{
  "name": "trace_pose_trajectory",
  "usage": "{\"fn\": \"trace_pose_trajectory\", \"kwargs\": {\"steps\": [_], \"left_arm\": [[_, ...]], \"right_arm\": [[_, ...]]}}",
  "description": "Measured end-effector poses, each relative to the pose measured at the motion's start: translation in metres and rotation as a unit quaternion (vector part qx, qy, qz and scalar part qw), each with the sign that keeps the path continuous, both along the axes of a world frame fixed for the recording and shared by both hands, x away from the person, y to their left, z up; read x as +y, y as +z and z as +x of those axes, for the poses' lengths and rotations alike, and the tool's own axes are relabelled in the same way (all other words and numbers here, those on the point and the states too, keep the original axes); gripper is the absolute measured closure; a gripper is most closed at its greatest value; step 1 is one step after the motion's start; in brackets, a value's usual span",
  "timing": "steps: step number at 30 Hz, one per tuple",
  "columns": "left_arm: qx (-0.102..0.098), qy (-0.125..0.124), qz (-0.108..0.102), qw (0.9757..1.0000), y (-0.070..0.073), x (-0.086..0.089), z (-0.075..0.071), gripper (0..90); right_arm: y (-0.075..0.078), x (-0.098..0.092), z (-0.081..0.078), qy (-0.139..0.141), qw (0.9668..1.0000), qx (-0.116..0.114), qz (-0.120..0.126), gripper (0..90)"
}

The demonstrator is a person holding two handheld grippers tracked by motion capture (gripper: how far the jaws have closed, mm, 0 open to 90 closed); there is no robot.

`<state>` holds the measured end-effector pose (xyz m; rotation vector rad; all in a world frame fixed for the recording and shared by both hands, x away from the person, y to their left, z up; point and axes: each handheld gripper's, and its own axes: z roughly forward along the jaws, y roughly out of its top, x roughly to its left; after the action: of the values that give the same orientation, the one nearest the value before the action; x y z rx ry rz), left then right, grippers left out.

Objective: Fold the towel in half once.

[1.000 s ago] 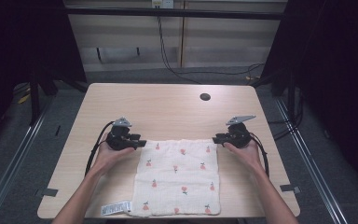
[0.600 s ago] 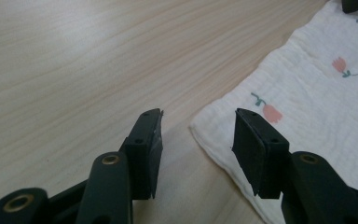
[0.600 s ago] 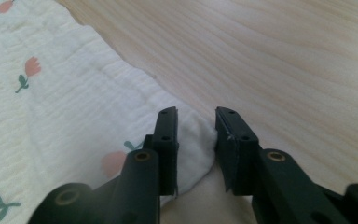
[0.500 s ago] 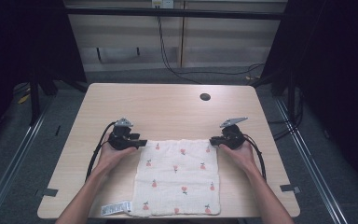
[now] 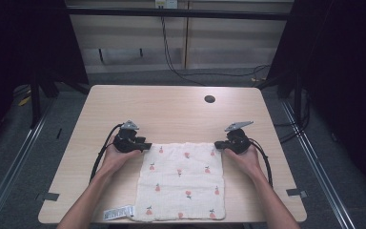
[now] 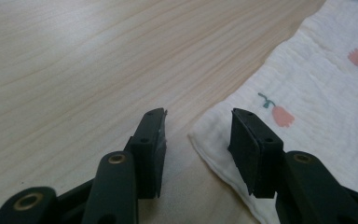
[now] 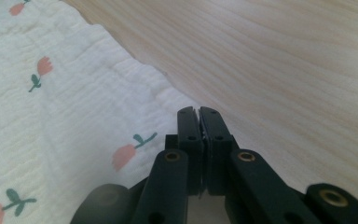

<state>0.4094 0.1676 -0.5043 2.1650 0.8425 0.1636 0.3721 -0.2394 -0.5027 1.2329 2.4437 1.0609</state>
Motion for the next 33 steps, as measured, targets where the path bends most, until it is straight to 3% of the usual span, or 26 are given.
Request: {"fn": "trace_pose_trajectory", "kwargs": {"steps": [3, 7, 9, 11, 15, 20, 27, 33], "left_arm": [[0.0, -0.008, 0.008, 0.9999, 0.001, -0.003, -0.001, 61.8], [0.004, -0.045, 0.02, 0.9988, 0.003, -0.014, -0.007, 83.1], [-0.011, -0.043, 0.029, 0.9986, 0.004, -0.018, -0.009, 86.6], [0.0, -0.041, 0.008, 0.9992, 0.008, -0.015, -0.008, 87.2], [0.0, -0.043, -0.027, 0.9987, 0.016, -0.008, -0.01, 87.3], [-0.01, -0.043, -0.033, 0.9985, 0.022, -0.005, -0.014, 87.3], [-0.023, -0.038, -0.058, 0.9973, 0.033, 0.0, -0.016, 87.3], [-0.031, -0.042, -0.083, 0.9952, 0.045, 0.002, -0.021, 87.3]], "right_arm": [[0.0, -0.001, 0.0, -0.001, 1.0, 0.001, 0.004, 87.7], [0.0, 0.0, -0.001, 0.0, 1.0, 0.001, 0.005, 87.9], [-0.001, 0.001, -0.004, 0.005, 1.0, -0.004, 0.004, 88.0], [0.0, 0.001, -0.006, 0.003, 0.9999, -0.003, 0.011, 88.2], [0.005, -0.003, -0.006, 0.001, 0.9994, -0.008, 0.034, 88.3], [0.011, -0.008, -0.006, -0.006, 0.998, -0.018, 0.06, 88.4], [0.023, -0.014, -0.008, -0.009, 0.9944, -0.034, 0.1, 88.5], [0.037, -0.019, -0.01, -0.008, 0.9915, -0.051, 0.12, 88.5]]}}
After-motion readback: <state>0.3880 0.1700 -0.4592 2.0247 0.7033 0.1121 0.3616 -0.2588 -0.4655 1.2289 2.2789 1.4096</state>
